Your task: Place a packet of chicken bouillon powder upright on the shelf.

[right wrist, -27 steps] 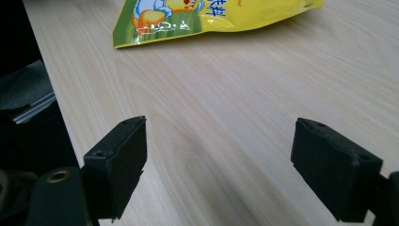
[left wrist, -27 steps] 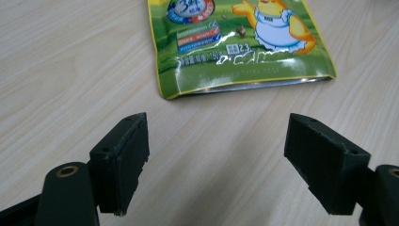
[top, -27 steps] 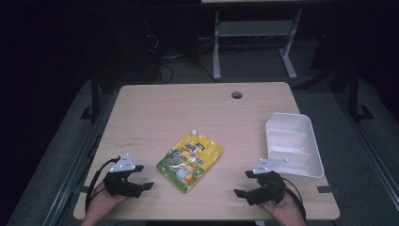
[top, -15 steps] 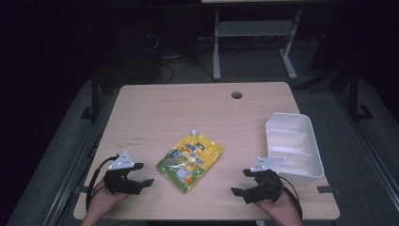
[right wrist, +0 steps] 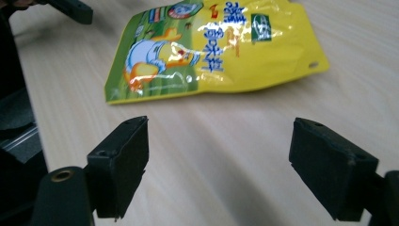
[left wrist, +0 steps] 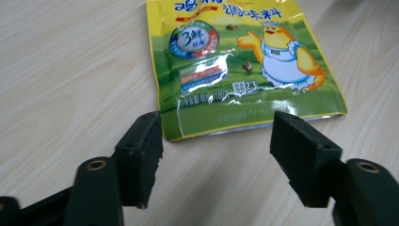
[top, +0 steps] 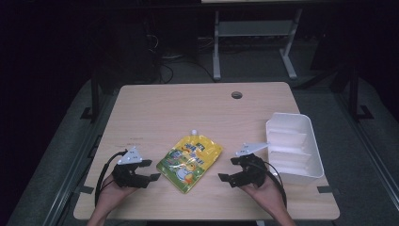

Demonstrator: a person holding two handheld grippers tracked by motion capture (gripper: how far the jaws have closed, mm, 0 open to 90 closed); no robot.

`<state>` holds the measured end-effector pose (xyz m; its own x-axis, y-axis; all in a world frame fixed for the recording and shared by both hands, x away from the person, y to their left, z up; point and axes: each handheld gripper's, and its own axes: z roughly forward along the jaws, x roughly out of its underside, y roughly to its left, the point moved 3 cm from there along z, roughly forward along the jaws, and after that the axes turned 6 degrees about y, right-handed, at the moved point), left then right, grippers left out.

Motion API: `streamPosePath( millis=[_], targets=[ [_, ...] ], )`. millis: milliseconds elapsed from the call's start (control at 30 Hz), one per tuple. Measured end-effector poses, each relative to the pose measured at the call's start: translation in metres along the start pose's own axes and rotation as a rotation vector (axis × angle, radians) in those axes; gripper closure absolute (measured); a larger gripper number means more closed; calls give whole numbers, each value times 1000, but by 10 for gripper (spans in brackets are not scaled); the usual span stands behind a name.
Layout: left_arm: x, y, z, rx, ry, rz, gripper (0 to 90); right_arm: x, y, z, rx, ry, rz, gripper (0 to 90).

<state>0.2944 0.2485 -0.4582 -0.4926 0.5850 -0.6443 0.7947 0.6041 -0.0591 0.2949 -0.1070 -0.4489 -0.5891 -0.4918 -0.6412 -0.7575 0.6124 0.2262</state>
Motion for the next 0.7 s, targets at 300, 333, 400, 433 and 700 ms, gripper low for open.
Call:
streamPosePath(
  millis=[300, 333, 400, 433, 700],
  targets=[
    [-10, 5, 6, 10, 22, -10, 430, -32, -6, 21, 39, 29, 11, 221],
    [-13, 7, 7, 18, 28, -15, 436, -35, -7, 22, 47, 31, 11, 225],
    [-18, 7, 9, 23, 30, -10, 464, -44, -13, 28, 65, 41, 22, 225],
    [-21, 7, 10, 20, 32, -2, 482, -47, -15, 29, 65, 45, 32, 226],
    [-28, 7, 25, 24, 43, 27, 608, -64, -40, 51, 72, 80, 96, 268]
  ],
)
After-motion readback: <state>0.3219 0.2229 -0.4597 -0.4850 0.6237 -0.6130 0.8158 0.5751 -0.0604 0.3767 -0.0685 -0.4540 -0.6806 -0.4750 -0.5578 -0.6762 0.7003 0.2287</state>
